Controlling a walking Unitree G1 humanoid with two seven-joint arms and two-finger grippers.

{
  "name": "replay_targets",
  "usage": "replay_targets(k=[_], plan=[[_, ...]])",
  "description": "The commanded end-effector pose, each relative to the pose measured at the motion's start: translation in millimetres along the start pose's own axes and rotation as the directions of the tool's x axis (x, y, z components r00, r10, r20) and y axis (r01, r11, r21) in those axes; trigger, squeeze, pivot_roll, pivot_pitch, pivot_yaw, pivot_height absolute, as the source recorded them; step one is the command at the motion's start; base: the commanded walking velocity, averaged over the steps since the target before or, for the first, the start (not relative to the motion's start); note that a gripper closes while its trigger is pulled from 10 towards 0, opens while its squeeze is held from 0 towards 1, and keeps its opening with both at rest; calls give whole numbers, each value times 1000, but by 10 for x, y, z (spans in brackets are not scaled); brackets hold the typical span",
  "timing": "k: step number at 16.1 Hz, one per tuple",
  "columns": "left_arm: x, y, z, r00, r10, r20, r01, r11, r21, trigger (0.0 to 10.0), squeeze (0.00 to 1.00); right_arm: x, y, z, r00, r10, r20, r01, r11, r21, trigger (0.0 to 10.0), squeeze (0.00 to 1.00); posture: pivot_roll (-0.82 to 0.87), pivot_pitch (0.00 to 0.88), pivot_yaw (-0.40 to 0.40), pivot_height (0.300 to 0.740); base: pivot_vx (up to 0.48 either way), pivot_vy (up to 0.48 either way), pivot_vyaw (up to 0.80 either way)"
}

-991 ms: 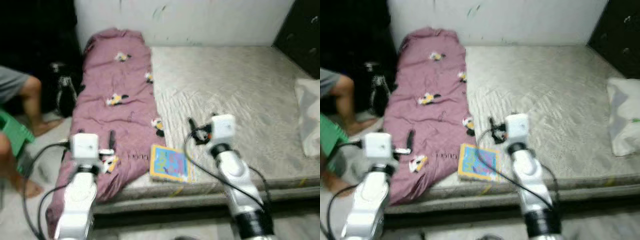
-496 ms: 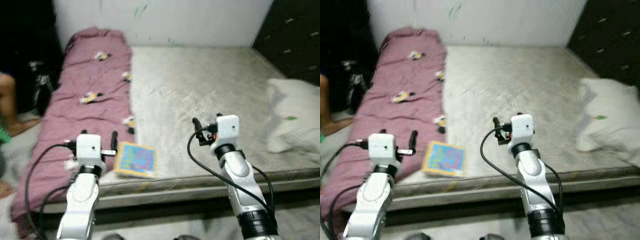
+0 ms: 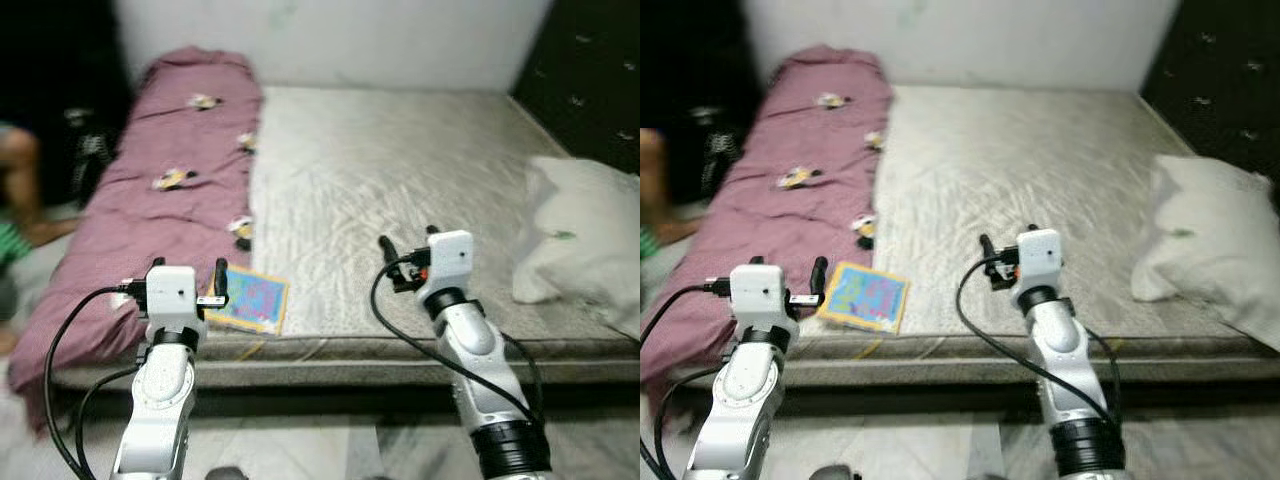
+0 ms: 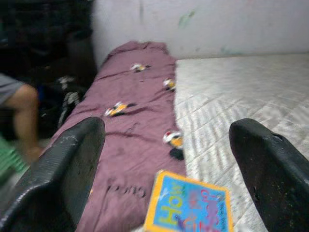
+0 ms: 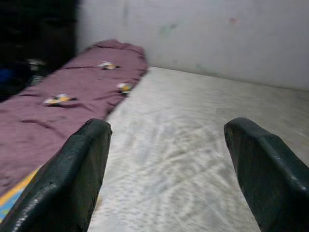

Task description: Clean up the room

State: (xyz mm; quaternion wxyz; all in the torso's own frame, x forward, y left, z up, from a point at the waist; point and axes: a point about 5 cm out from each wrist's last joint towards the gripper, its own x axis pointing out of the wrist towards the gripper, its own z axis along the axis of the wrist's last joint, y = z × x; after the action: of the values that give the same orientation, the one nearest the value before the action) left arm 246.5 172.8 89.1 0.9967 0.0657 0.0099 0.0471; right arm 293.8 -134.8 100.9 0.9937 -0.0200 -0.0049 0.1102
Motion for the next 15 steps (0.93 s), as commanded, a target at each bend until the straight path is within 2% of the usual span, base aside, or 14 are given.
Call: replay_targets(k=[1,2,8,11,13,15], plan=[[7,26,25,1000,1,9,-1,1000,0,10000,0,17,30,42,1000,21,17,-21,1000,-4,10000,0,-27,0,-58,740,0,0,800],[6,24,21,1000,-1,9,1,1000,-2,10000,0,16,28,37,1000,24,15,-24,1000,-4,10000,0,-25,0,-64,740,0,0,581],[-51,27,30,999,30,17,-29,999,-29,10000,0,95,70,50,997,74,5,-74,997,-1,10000,0,8,0,-129,740,0,0,0],[-31,33,32,999,27,20,-27,999,-26,10000,0,105,73,57,996,86,-2,-86,996,-18,10000,0,3,0,-148,740,0,0,0],[31,52,91,999,17,37,-16,1000,-21,10000,0,124,52,135,997,73,20,-72,997,-38,10000,0,-29,0,-112,740,0,0,0],[47,29,85,1000,-11,29,11,1000,-20,10000,0,100,40,123,999,36,30,-35,999,-29,10000,0,-40,0,-54,740,0,0,0]])
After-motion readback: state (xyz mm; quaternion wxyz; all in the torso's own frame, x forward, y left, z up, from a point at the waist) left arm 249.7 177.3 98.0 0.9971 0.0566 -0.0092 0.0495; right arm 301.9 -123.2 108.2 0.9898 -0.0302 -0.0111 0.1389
